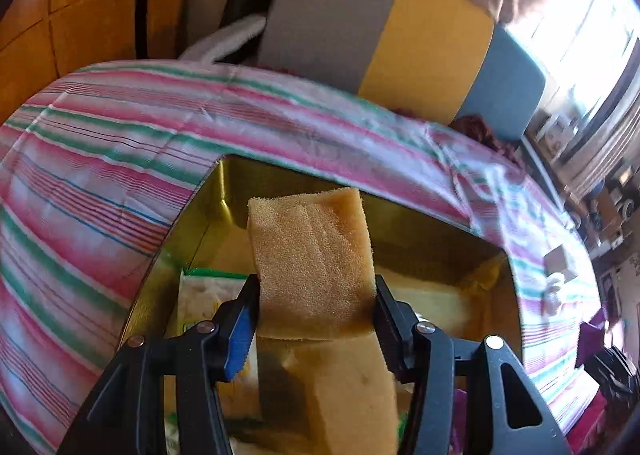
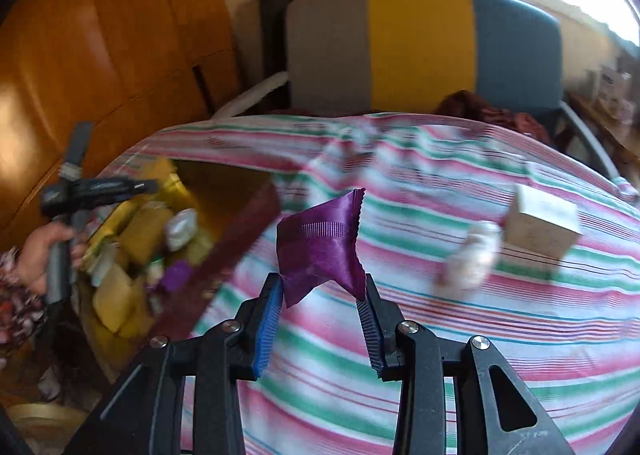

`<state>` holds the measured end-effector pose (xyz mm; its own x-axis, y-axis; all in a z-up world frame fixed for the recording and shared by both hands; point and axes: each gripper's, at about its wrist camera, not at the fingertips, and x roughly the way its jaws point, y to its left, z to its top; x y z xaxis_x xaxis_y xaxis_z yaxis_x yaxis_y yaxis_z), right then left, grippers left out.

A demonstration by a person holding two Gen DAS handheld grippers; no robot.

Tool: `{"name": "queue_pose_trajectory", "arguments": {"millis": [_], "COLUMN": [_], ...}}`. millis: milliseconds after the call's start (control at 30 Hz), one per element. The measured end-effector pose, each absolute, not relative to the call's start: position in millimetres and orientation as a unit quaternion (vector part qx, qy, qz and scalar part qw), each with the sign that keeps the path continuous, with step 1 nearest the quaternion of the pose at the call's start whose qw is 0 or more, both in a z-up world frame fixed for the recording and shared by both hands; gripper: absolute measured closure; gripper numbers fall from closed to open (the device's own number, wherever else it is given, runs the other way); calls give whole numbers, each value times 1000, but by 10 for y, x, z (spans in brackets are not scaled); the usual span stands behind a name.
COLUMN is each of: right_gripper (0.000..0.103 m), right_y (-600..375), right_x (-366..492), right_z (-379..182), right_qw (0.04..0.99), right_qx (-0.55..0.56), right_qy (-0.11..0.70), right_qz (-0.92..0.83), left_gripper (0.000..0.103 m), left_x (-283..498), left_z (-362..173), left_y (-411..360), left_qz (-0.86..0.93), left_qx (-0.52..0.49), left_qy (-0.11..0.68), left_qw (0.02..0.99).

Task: Organize objects
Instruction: 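Carry the sponge into the gold tray and open the left gripper while the right carries the purple packet, then lower the purple packet into the gold tray and open the right gripper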

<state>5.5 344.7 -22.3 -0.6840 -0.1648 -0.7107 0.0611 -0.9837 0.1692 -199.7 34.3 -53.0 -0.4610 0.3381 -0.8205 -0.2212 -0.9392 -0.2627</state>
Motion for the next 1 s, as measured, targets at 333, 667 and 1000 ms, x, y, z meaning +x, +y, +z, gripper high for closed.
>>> {"name": "queue_pose_trajectory", "arguments": {"millis": [333, 667, 1000], "right_gripper": [65, 64, 64], "right_y": [2941, 2667, 2347], "right_x": [-117, -353, -802], "right_z": [-285, -313, -377], "right_qw": [106, 130, 156], "right_qx": [409, 413, 434], "right_qy": [-62, -59, -76], "right_qz": [-904, -900, -884], "left_gripper": [35, 30, 30], "left_x": [-2158, -1532, -630], "left_z": [-644, -336, -349], "left_y": [179, -159, -248], "left_qz": [845, 884, 917], "left_qx": [-517, -425, -357], "left_qy": [-81, -151, -155], "left_qw": [113, 119, 92]}}
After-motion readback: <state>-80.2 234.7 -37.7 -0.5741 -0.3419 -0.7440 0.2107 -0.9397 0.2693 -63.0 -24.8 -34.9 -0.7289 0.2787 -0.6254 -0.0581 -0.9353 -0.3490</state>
